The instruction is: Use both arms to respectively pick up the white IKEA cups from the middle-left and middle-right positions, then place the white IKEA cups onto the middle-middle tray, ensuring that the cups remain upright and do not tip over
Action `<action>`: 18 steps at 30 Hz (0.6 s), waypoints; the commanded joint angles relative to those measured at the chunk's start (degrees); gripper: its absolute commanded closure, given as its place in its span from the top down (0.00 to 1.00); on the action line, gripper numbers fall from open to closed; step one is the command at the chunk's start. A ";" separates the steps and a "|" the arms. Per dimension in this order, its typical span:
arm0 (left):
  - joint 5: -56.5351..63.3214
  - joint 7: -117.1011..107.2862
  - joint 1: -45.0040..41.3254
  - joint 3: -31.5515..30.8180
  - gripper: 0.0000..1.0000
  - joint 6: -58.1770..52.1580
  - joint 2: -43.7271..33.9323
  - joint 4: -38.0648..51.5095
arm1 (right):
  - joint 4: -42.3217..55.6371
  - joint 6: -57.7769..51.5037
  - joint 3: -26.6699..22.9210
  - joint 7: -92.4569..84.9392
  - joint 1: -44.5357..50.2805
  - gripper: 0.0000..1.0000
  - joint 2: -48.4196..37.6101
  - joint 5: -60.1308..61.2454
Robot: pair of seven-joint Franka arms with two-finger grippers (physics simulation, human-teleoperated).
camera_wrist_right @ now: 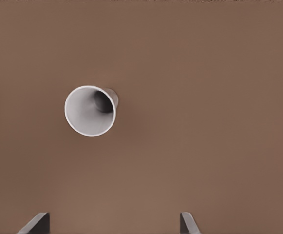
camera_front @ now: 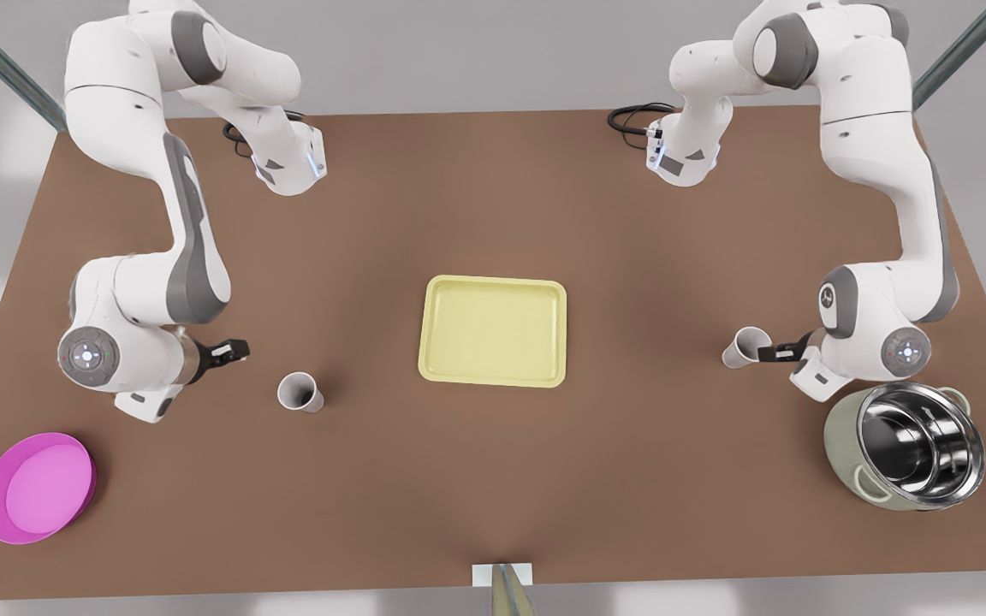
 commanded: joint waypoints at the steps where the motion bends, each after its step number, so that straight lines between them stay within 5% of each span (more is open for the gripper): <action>1: 0.46 0.19 0.21 0.00 1.00 9.53 0.14 -1.89 | 0.03 9.49 0.01 5.06 0.68 1.00 2.11 0.04; 6: 0.37 0.10 1.97 0.00 1.00 12.43 -0.83 -10.33 | -3.66 16.78 0.01 6.83 2.00 1.00 3.61 0.04; 16: 0.28 0.02 1.97 0.00 1.00 9.62 0.05 -11.38 | -10.08 27.51 0.01 7.18 1.38 1.00 7.74 0.21; 18: -1.21 -0.33 2.14 0.00 0.87 10.76 1.45 -11.30 | -10.17 27.78 0.01 7.18 1.38 1.00 8.62 0.21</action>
